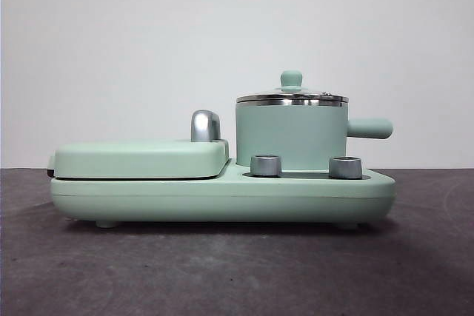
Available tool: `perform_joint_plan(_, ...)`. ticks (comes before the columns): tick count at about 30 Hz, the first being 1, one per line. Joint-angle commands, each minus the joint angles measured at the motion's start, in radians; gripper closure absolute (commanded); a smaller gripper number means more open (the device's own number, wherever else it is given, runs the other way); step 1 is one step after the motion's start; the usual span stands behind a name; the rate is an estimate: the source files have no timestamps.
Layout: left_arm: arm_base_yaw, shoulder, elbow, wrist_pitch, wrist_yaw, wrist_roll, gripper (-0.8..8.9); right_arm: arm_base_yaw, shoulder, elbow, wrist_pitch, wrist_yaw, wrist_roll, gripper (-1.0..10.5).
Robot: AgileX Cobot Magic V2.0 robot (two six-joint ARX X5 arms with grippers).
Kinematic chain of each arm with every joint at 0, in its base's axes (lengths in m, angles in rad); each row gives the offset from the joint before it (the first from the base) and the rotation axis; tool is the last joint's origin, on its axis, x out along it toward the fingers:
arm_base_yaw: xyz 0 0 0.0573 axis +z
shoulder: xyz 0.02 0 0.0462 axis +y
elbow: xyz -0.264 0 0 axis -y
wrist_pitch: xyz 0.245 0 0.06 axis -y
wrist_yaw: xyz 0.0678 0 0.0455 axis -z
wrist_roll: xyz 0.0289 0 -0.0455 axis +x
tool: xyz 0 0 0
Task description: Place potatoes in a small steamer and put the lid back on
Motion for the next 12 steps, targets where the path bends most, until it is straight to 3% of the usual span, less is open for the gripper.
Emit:
perform_joint_plan(1, 0.002, -0.002, -0.018, -0.009, -0.002, 0.015, 7.78, -0.008, -0.05, -0.06, 0.02, 0.025, -0.012, 9.4)
perform_joint_plan(12, 0.002, -0.002, -0.018, -0.009, -0.002, 0.015, 7.78, -0.009, -0.074, -0.253, 0.035, 0.123, -0.011, 9.4)
